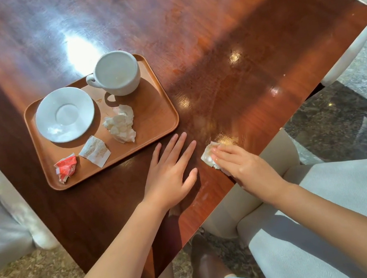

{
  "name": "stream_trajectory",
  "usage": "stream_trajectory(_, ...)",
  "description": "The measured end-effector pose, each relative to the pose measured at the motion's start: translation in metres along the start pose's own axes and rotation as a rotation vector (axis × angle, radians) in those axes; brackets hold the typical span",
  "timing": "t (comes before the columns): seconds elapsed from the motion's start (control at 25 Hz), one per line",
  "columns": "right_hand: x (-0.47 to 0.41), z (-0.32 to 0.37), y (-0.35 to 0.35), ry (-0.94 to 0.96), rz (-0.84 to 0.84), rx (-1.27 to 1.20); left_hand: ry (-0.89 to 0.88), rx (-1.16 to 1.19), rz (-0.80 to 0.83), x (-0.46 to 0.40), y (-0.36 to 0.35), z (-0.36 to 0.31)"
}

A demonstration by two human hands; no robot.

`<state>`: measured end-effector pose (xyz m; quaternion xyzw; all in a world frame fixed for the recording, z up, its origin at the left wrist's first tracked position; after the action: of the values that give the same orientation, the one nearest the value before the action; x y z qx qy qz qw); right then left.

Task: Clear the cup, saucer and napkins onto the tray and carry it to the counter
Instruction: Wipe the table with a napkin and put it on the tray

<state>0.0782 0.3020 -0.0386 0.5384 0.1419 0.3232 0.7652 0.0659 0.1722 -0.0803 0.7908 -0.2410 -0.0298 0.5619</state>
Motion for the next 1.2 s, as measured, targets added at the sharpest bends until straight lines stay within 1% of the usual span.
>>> stream_trajectory(0.08, 0.013, 0.011, -0.006, 0.043, 0.027, -0.144, 0.003, 0.002, 0.005, 0.001, 0.0, 0.0)
stream_trajectory(0.12, 0.018, 0.016, -0.009, 0.061, 0.045, -0.177, 0.002, 0.004, 0.006, 0.001, 0.0, 0.0)
stream_trajectory(0.28, 0.029, 0.026, -0.011, 0.126, 0.049, -0.177, -0.002, -0.005, 0.012, 0.0, 0.0, 0.0)
stream_trajectory(0.4, 0.037, 0.036, -0.011, 0.196, 0.048, -0.242, -0.003, -0.008, 0.02, 0.0, 0.0, 0.0)
stream_trajectory(0.44, 0.04, 0.038, -0.01, 0.186, 0.047, -0.289, -0.004, -0.005, 0.028, 0.0, 0.0, 0.0)
stream_trajectory(0.52, 0.04, 0.035, -0.005, 0.099, 0.008, -0.431, -0.009, -0.004, 0.051, 0.0, 0.0, 0.0)
stream_trajectory(0.6, 0.03, 0.027, 0.012, -0.005, -0.126, -0.519, -0.02, -0.02, 0.066, 0.004, 0.0, 0.002)
stream_trajectory(0.68, 0.007, 0.018, 0.038, -0.092, -0.295, -0.493, -0.013, -0.039, 0.07, 0.015, 0.0, 0.008)
stream_trajectory(0.72, -0.009, 0.016, 0.052, -0.106, -0.364, -0.452, 0.002, -0.048, 0.07, 0.022, -0.001, 0.014)
stream_trajectory(0.8, -0.046, 0.02, 0.071, -0.068, -0.439, -0.35, 0.032, -0.059, 0.074, 0.037, -0.003, 0.024)
stream_trajectory(0.88, -0.086, 0.027, 0.074, -0.019, -0.407, -0.252, 0.056, -0.067, 0.082, 0.051, -0.006, 0.032)
stream_trajectory(1.0, -0.134, 0.033, 0.059, -0.044, -0.292, -0.146, 0.063, -0.056, 0.094, 0.06, -0.007, 0.036)
stream_trajectory(1.2, -0.168, 0.036, 0.042, -0.045, -0.236, 0.015, 0.066, -0.037, 0.089, 0.061, -0.006, 0.037)
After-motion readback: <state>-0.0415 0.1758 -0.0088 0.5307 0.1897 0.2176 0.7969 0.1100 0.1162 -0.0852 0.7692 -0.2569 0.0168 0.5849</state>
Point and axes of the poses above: each hand's wrist, its own x-axis away from the middle knuckle, its own y-axis out of the back of the hand, z = x × y, the point moved 9 cm from there along -x, towards the middle knuckle, and after that the axes turned 12 degrees about z, right-handed, at the moved point
